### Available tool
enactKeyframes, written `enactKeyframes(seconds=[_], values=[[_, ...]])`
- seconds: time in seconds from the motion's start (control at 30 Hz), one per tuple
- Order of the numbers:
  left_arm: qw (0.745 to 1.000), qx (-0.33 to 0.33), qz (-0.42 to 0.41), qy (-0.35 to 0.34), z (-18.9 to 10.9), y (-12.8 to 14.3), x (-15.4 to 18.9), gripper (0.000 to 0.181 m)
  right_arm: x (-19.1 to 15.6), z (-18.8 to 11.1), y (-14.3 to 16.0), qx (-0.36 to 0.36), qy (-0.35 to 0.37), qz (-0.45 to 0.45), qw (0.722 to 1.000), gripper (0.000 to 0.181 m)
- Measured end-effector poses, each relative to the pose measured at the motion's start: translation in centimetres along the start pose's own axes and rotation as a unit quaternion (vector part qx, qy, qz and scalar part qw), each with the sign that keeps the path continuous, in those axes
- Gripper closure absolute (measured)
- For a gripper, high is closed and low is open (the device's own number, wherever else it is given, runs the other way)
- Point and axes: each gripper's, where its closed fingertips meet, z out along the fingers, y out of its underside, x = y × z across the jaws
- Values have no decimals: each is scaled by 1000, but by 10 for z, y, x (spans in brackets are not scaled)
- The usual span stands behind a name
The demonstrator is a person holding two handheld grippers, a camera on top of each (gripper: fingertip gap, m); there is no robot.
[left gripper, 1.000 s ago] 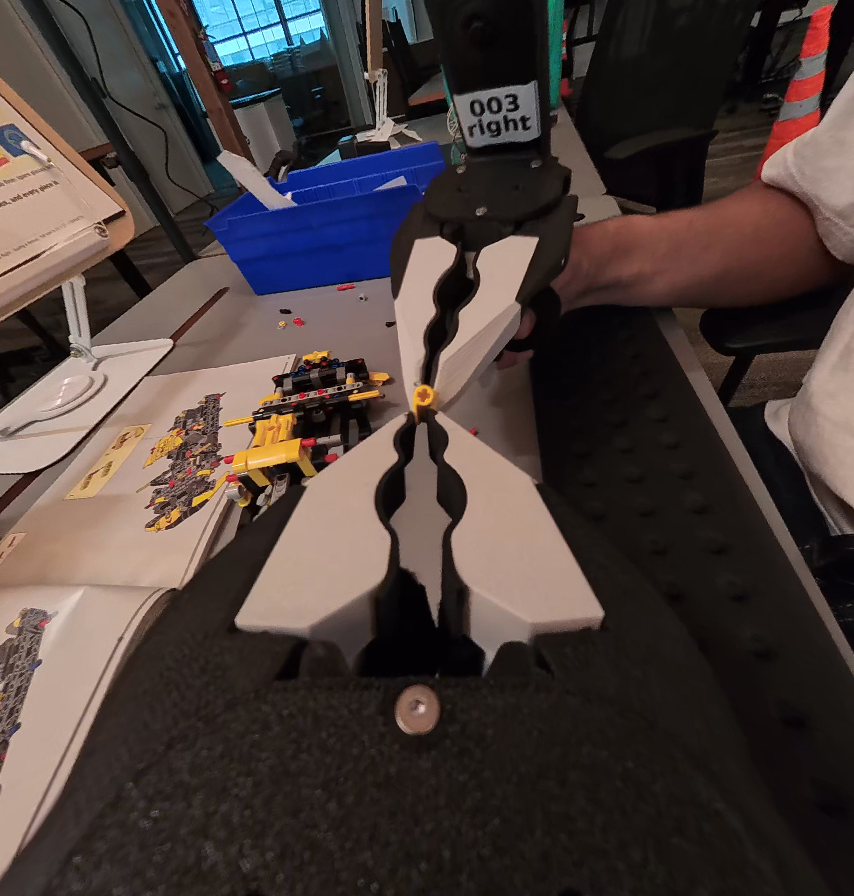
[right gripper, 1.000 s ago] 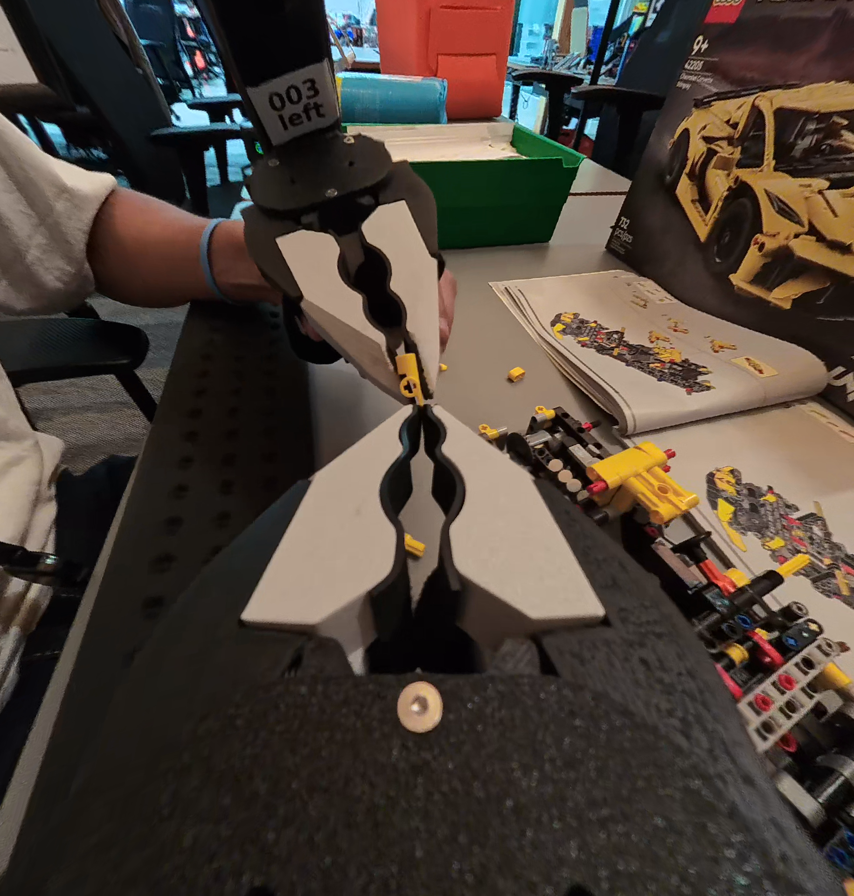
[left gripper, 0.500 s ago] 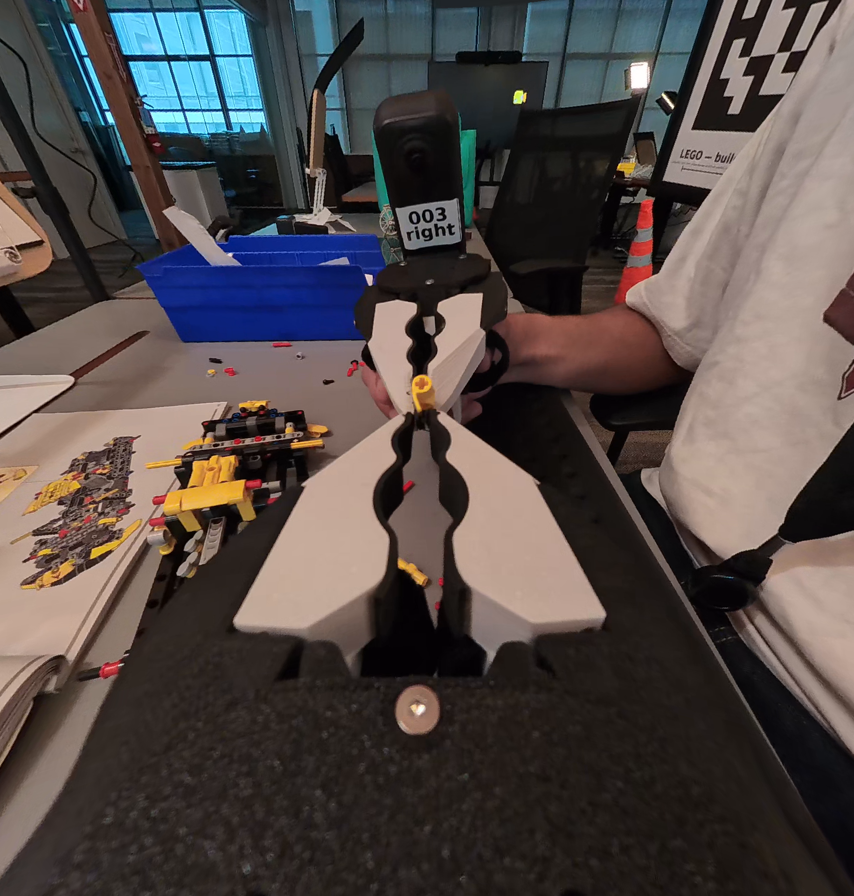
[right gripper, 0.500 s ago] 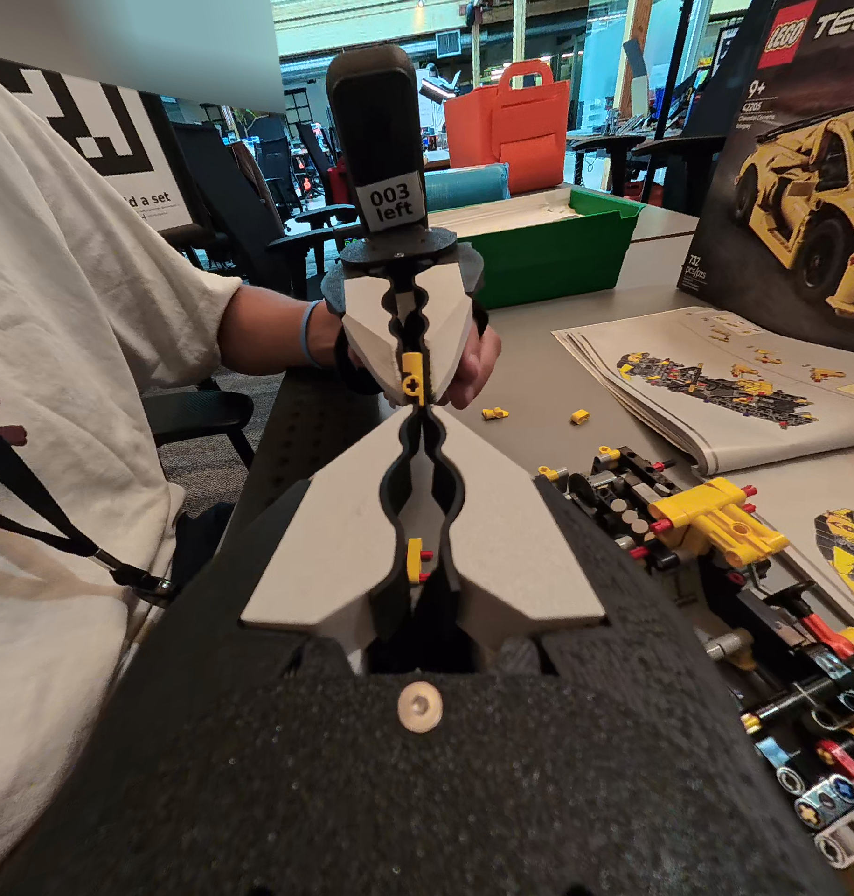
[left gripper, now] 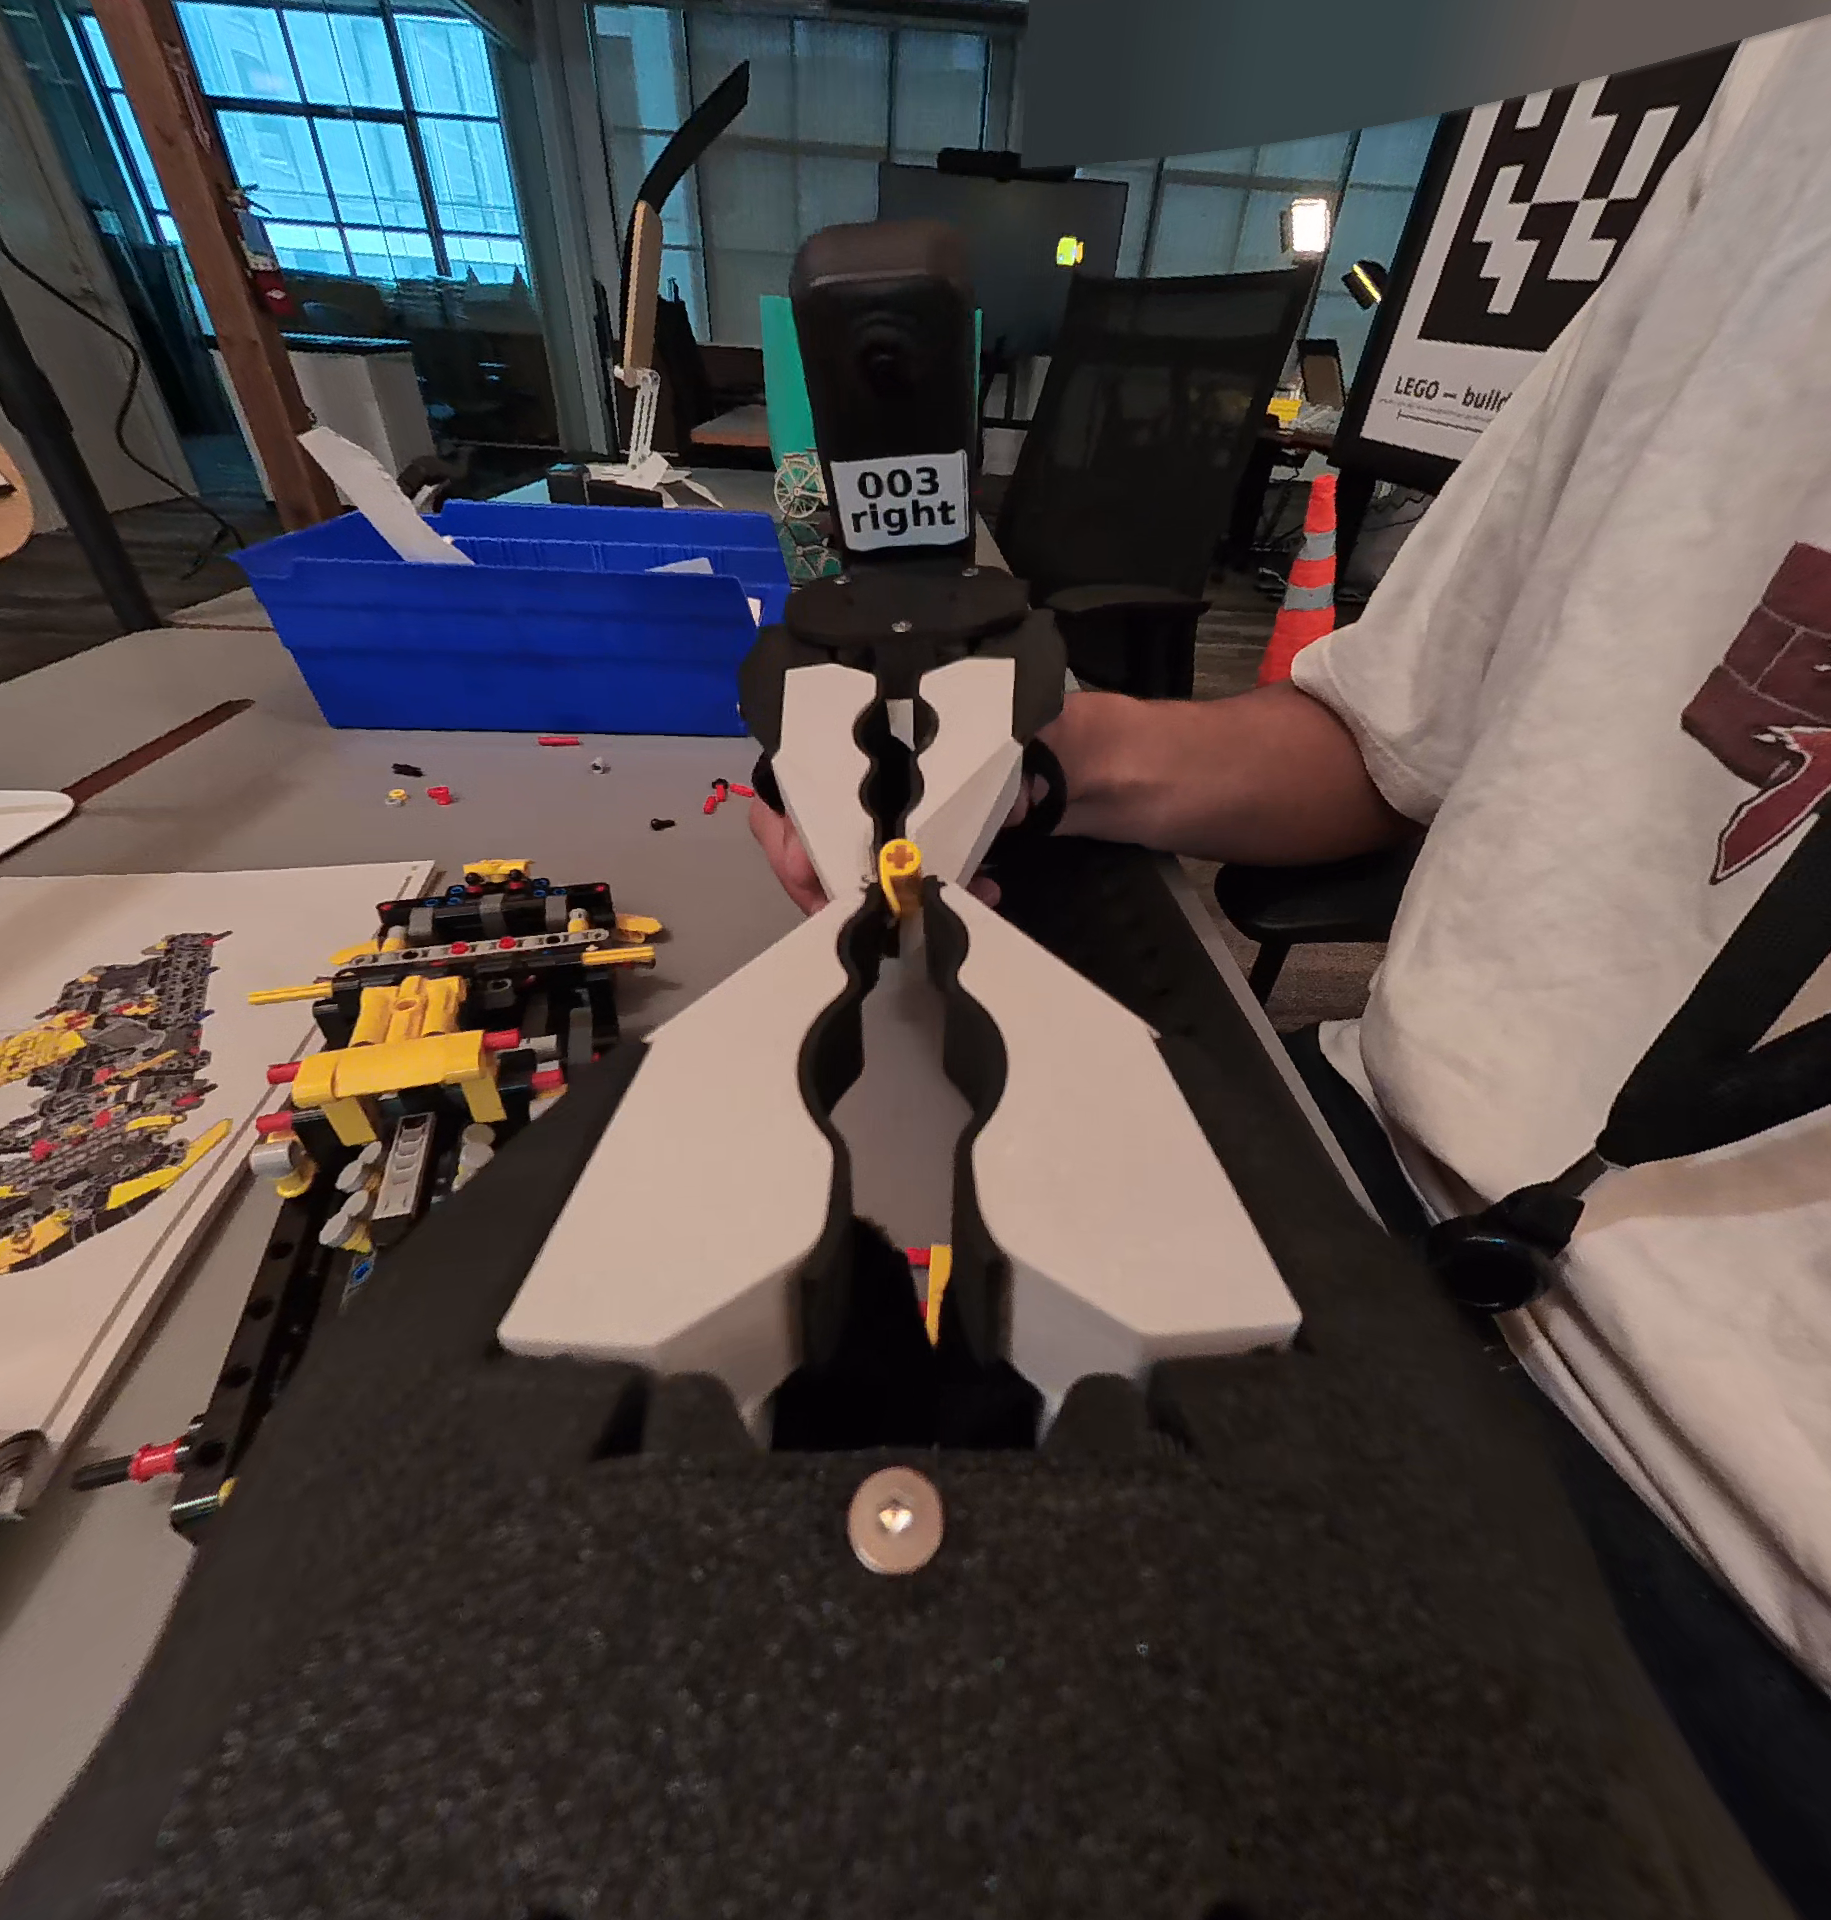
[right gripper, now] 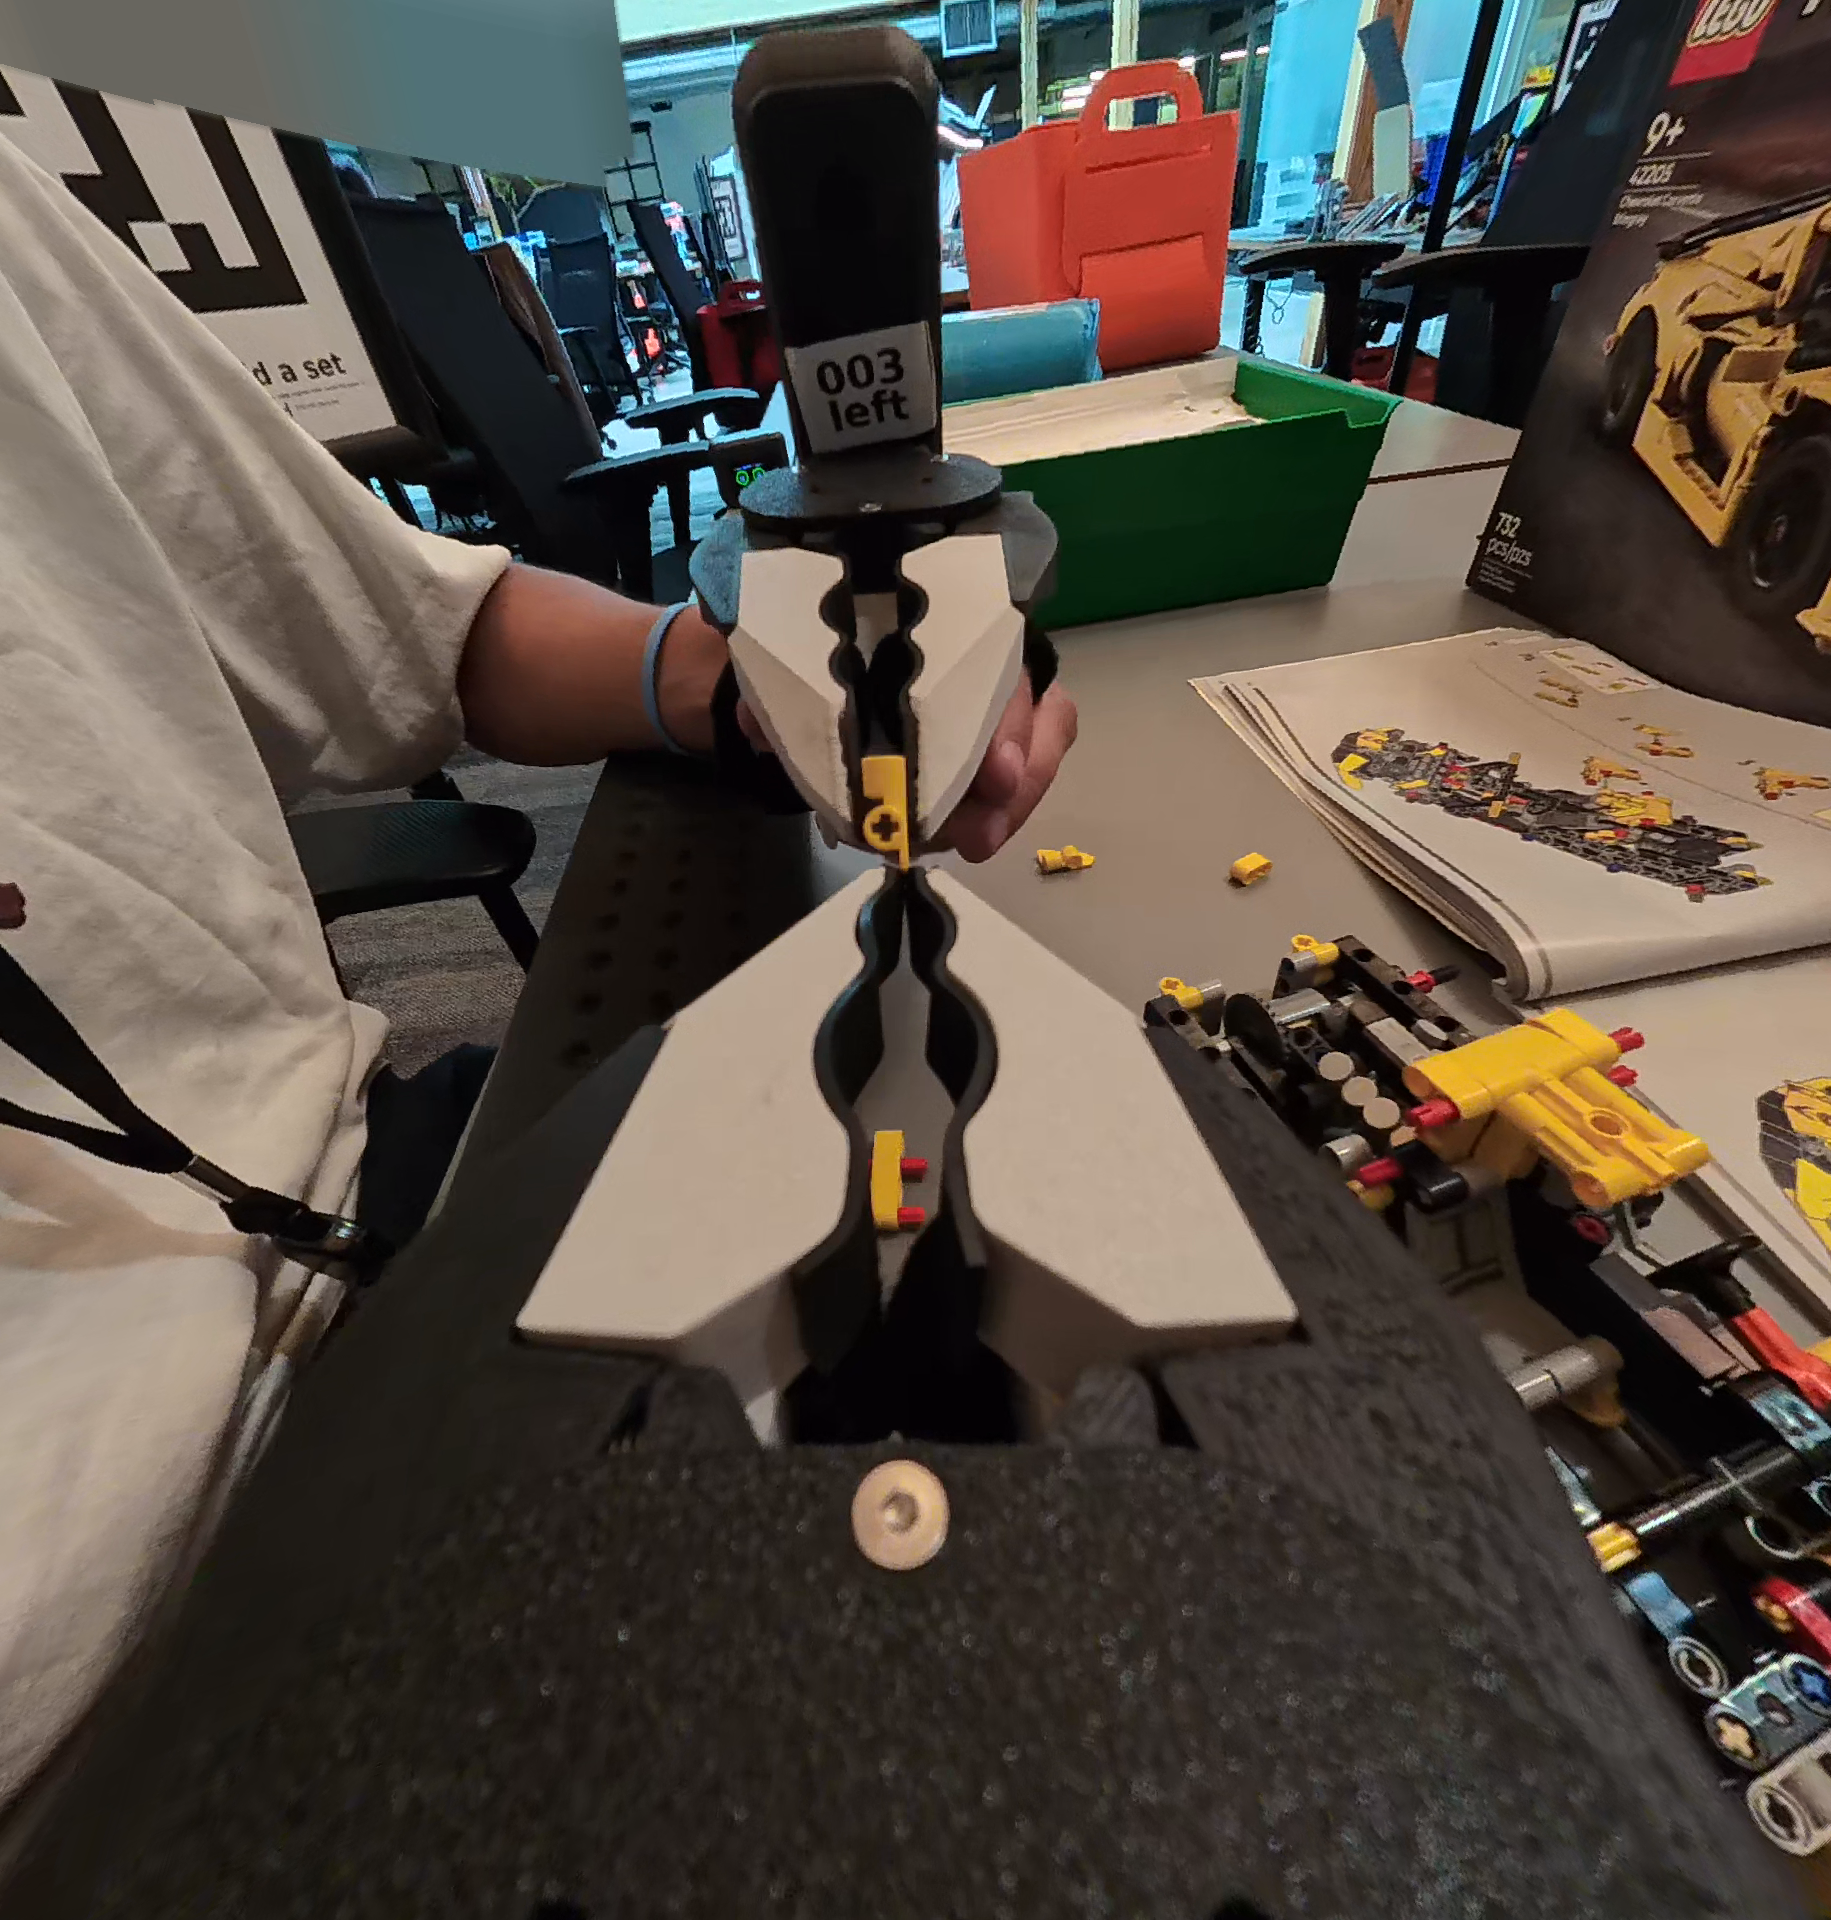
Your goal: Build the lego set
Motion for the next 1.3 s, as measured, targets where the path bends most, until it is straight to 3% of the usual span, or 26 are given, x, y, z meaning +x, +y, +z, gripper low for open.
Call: enactKeyframes(seconds=[0.4, 1.0, 1.3], values=[[998, -45, 39, -11, 1, 13, -1, 173, 2, 2, 7, -20, 6, -2, 1000, 181], [997, -56, 41, -14, 2, 16, -2, 174, 3, 3, 12, -32, 9, -8, 999, 181], [993, -68, 91, -26, 2, 20, -3, 174, 5, 3, 15, -44, 18, 6, 999, 181]])
